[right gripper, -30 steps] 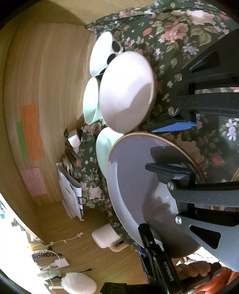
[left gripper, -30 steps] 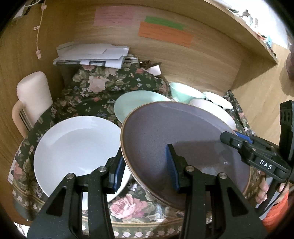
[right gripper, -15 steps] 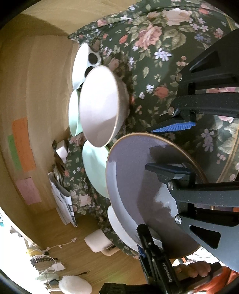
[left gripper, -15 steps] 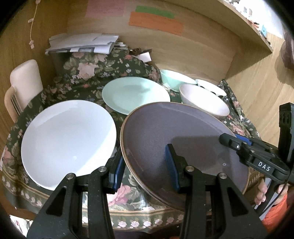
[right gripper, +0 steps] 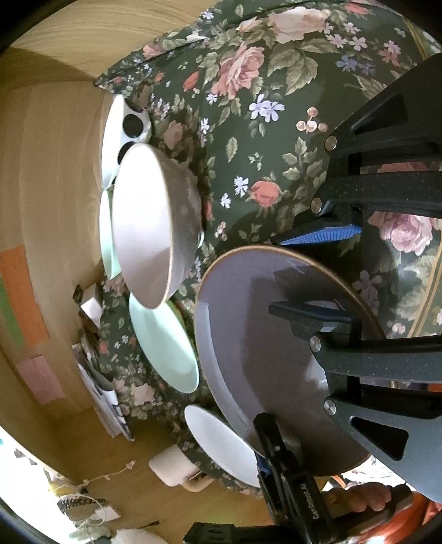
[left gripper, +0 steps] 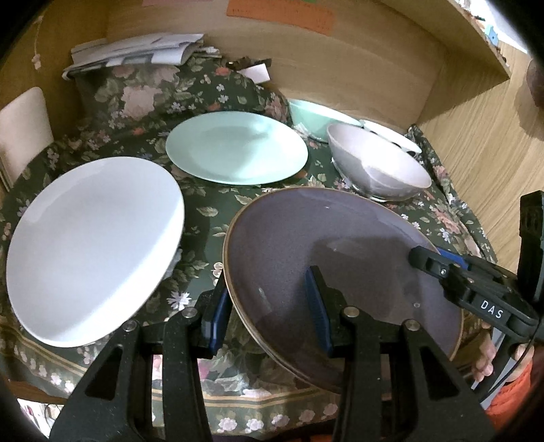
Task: Organize plates and bowls
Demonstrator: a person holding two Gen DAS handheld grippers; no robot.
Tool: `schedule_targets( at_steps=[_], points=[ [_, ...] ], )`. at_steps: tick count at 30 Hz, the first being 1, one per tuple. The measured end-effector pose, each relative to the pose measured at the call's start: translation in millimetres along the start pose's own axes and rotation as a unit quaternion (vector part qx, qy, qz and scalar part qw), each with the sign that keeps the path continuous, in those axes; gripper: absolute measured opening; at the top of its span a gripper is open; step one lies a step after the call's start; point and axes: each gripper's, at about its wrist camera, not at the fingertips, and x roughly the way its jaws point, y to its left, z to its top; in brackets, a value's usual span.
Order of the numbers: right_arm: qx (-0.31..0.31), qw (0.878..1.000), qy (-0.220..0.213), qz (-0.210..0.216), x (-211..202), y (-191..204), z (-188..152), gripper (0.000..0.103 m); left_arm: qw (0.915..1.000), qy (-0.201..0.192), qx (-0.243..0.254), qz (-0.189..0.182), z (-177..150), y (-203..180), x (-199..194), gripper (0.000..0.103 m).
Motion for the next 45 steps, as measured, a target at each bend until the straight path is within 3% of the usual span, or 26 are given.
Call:
schedule_targets(
  at_steps=[8, 18, 20, 23, 25, 28, 32, 35, 45],
  points=[
    [0.007, 1.0, 0.005, -0.001, 5.5, -7.5, 1.3, 0.029, 0.9999, 0.015, 0.006, 0.005, 2.7, -3.2, 18.8, 0.042],
    [-0.039, 0.999, 0.012, -0.027, 6.4, -1.0, 3.8, 0.032, 0.9996, 0.01, 0.021, 0.014, 4.3, -1.8, 20.7, 0.043],
    [-0.041, 0.999, 0.008, -0.034, 2.7, -0.7, 6.8, 0.033, 0.9993, -0.001, 0.027, 0.025, 4.7, -1.4, 15.9, 0.046],
    [-0.042, 0.998, -0.002, -0.037, -4.0, 0.5, 10.9, 0.041, 0.9989, -0.019, 0.028, 0.032, 7.5, 2.7, 5.9, 0.059],
    [-0.043, 0.998, -0.016, -0.038, -11.1, 3.9, 15.2, 0.047, 0.9982, -0.035, 0.03, 0.038, 10.1, 5.9, -2.5, 0.062],
    [-0.048, 0.998, -0.033, -0.029, -20.3, 12.1, 23.0, 0.05, 0.9974, -0.053, 0.029, 0.039, 14.6, 12.1, -15.6, 0.068],
    [-0.058, 0.997, -0.053, -0.014, -25.5, 30.1, 35.8, 0.063, 0.9956, -0.079, 0.022, 0.044, 20.0, 23.6, -34.6, 0.079],
    [-0.072, 0.995, -0.064, -0.005, -24.2, 47.8, 46.3, 0.065, 0.9938, -0.097, 0.014, 0.054, 22.0, 35.2, -47.1, 0.088],
    [-0.115, 0.991, -0.055, 0.045, 3.3, 101.0, 66.7, 0.069, 0.9889, -0.108, -0.018, 0.1, 18.7, 94.8, -69.7, 0.09]
  ],
)
